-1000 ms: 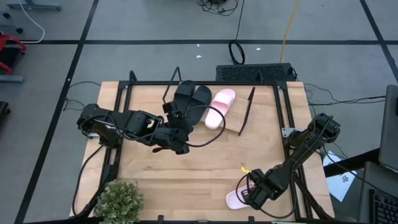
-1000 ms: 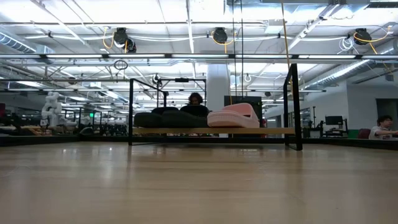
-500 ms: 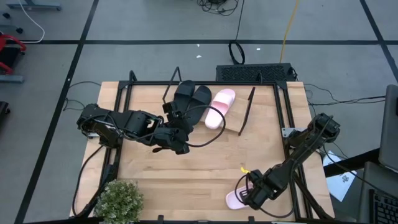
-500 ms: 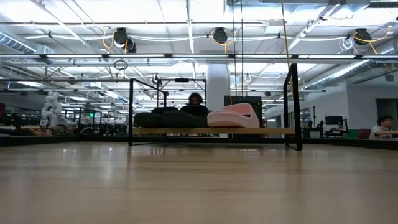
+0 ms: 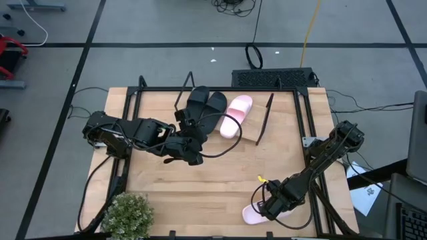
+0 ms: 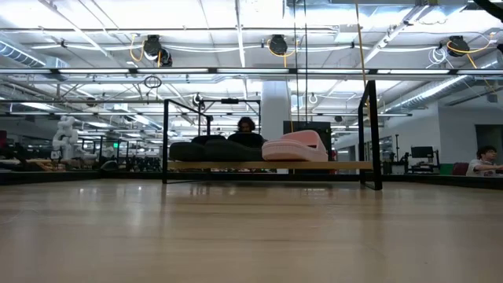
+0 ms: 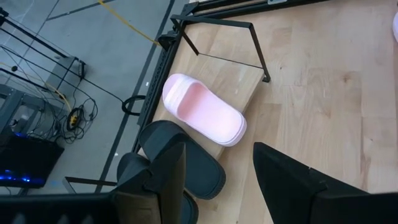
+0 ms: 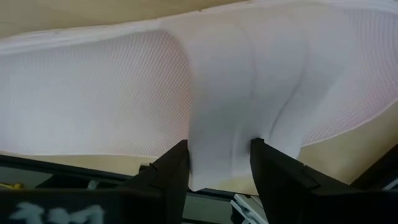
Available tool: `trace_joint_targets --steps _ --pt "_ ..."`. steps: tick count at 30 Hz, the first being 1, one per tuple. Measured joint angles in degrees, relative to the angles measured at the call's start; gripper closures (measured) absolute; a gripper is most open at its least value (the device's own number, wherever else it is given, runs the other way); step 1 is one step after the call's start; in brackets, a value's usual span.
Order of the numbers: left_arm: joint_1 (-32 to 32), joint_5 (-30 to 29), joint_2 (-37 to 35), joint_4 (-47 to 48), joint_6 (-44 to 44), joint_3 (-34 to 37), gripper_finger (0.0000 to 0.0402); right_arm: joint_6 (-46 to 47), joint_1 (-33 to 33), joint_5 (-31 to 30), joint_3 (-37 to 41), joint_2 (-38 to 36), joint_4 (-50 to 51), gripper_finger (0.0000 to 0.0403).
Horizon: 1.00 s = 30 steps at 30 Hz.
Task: Pick and place slides into the shelf
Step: Put the pink slipper on the shelf
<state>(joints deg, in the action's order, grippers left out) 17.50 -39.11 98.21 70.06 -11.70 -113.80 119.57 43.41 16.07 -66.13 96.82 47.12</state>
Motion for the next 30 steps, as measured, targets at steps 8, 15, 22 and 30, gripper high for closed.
trace_joint_targets --steps 8,15,22,30 --pt "0.00 -0.02 0.00 0.00 0.00 0.00 0.0213 -0.11 -0.01 0.42 0.00 0.00 0.23 0.0272" --pt "0.00 -0.02 0.00 0.00 0.52 0.00 0.0213 -0.06 -0.01 0.53 -0.02 0.00 0.54 0.0291" --pt "0.00 -0.02 0.00 0.00 0.52 0.00 0.0213 -0.27 -0.27 0.74 -0.02 -1.05 1.46 0.0344" --pt "0.00 -0.02 0.00 -0.02 0.52 0.00 0.0213 -1.98 -0.38 3.86 0.01 -3.87 5.37 0.0395"
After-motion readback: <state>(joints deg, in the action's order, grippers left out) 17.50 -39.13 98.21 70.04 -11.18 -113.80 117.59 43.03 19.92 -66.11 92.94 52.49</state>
